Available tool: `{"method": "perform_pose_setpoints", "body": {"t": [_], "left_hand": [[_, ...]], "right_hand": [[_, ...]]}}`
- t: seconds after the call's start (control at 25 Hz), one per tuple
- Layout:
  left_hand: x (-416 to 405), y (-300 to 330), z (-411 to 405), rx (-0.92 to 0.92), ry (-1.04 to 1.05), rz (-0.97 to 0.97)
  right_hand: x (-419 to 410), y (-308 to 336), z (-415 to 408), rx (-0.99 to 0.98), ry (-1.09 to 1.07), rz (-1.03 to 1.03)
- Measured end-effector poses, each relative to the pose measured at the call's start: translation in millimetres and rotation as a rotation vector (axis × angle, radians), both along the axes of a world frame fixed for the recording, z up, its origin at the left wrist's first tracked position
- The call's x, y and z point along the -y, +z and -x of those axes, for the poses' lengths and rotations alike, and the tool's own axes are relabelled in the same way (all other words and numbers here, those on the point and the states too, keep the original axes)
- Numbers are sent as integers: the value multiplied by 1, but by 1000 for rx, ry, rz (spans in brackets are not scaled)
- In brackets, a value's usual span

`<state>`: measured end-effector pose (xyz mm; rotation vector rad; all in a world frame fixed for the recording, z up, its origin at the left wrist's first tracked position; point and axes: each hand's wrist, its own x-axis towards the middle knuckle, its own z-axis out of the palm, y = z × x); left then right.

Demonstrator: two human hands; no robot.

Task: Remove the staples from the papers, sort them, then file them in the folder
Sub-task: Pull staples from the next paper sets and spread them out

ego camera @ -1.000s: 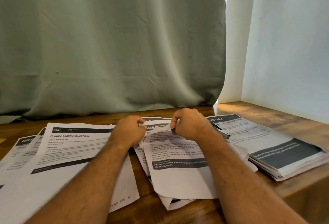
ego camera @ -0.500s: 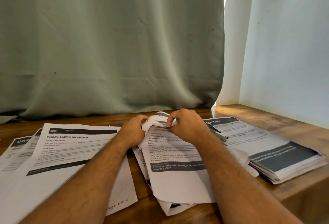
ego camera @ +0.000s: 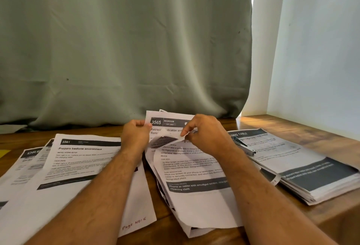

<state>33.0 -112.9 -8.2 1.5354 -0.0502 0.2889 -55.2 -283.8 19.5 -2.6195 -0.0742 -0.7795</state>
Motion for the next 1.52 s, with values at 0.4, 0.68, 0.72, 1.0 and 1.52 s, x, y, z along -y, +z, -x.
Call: {"method": "perform_pose_setpoints", "body": {"t": [0.4, 0.68, 0.72, 1.0, 1.52], "left_hand": [[0, 12, 12, -146, -64, 82], [0, 4, 26, -125, -403, 38], [1, 4, 27, -122, -421, 16], [4, 5, 18, 16, -167, 0], [-5, 14, 12, 199, -51, 166]], "right_hand": [[-3, 0, 3, -32, 93, 53], [-6, -5, -2, -45, 65, 46], [-5, -5, -4, -77, 68, 77], [-3, -6, -9, -82, 66, 100], [4, -5, -9, 73, -68, 166]]}}
